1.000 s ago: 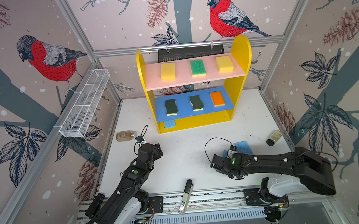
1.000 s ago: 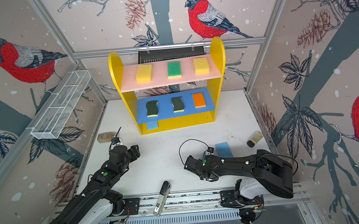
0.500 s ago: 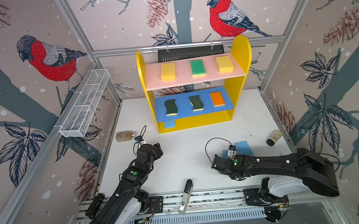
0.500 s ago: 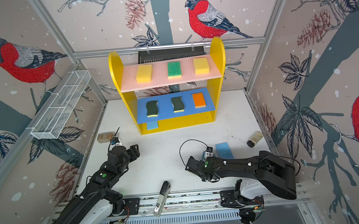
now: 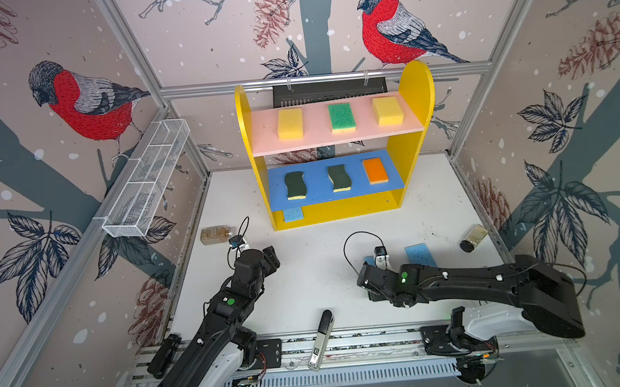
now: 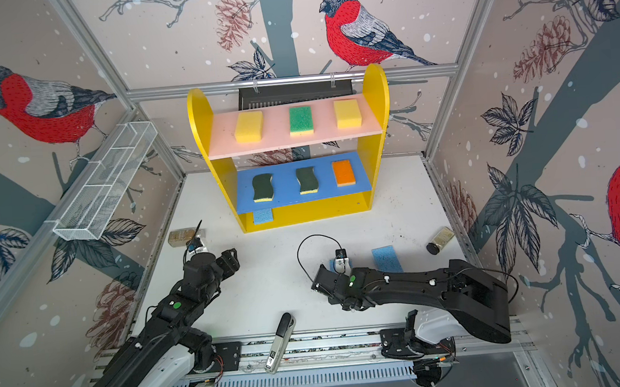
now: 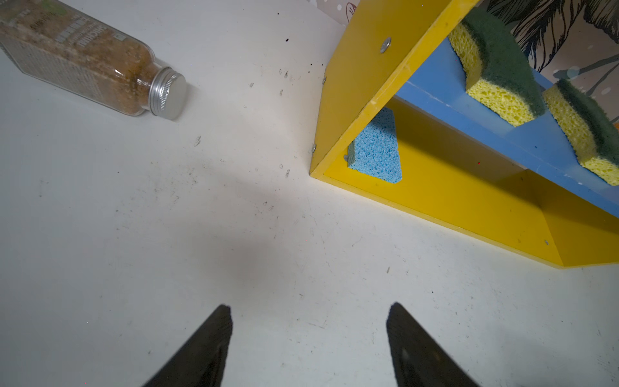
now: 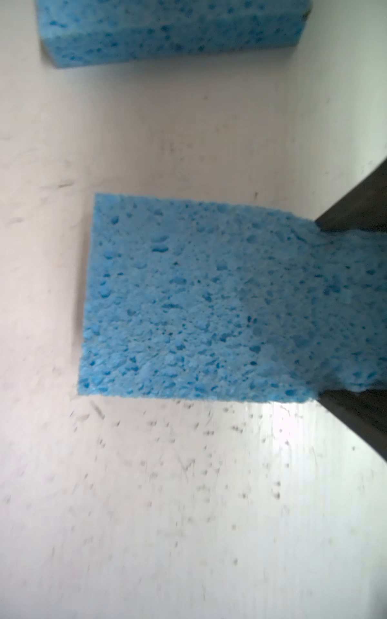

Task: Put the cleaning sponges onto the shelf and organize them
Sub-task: 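Close the right gripper on the light-blue sponge's short end, then carry the light-blue sponge with the right gripper toward the lower shelf front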

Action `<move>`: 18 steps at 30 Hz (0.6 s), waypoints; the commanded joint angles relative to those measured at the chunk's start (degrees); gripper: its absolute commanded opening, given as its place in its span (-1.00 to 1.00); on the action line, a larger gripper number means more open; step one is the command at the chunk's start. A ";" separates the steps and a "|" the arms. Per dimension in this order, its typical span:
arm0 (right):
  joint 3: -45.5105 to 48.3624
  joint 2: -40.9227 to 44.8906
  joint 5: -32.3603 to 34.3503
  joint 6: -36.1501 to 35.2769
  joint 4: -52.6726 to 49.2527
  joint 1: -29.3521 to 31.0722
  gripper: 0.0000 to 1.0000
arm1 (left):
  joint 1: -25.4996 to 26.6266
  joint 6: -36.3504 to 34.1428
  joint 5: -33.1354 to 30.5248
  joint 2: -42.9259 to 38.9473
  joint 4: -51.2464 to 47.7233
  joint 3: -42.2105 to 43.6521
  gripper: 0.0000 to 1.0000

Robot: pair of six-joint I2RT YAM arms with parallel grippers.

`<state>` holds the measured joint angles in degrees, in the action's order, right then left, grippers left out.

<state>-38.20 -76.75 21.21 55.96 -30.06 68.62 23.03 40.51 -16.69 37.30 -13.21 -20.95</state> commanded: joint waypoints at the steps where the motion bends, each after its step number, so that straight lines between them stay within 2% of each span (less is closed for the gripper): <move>1: -1.81 0.53 2.28 -8.35 3.82 -1.19 0.28 | -0.17 0.81 -0.88 -0.39 -0.67 -0.23 0.47; 8: -6.32 -2.29 6.24 -18.86 8.42 -2.94 0.29 | -0.17 0.66 -2.22 -1.76 -1.50 -0.67 0.48; 11: -7.36 -3.00 5.98 -23.38 12.50 -3.92 0.30 | -0.17 0.54 -2.73 -2.22 -1.67 -0.67 0.48; 18: -11.14 -7.03 4.07 -28.00 15.29 -9.22 0.30 | -0.17 0.42 -3.22 -2.64 -1.78 -1.01 0.47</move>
<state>-48.14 -82.74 25.17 31.90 -17.26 60.12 22.98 40.73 -18.70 34.83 -14.55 -21.39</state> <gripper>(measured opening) 0.653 0.737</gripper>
